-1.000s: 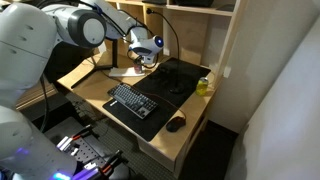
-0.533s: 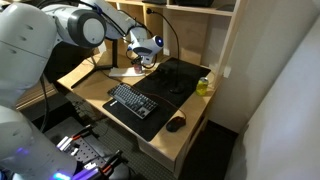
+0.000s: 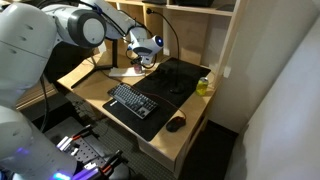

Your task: Put the pink can beside the yellow can

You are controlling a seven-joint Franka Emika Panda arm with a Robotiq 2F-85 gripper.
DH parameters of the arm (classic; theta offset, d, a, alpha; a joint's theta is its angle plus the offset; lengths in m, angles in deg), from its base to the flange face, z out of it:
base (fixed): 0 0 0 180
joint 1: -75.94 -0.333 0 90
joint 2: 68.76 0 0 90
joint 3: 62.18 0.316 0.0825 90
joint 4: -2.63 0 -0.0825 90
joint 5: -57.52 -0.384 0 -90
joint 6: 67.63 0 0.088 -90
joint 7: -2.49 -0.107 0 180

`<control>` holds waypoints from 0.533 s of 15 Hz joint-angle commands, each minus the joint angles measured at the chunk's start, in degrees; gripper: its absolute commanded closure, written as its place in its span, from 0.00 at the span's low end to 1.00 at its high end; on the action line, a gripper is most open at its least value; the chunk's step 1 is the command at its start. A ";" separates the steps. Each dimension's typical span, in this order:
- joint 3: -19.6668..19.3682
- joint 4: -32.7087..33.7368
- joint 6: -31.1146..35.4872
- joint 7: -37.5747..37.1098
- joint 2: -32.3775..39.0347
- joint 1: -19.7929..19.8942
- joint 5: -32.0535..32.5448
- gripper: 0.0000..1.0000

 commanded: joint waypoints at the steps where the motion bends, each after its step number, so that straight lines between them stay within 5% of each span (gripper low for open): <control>1: 0.49 0.33 -0.48 0.89 0.14 0.40 -0.12 0.00; 8: -0.69 2.17 14.79 2.52 0.35 0.08 -3.59 0.00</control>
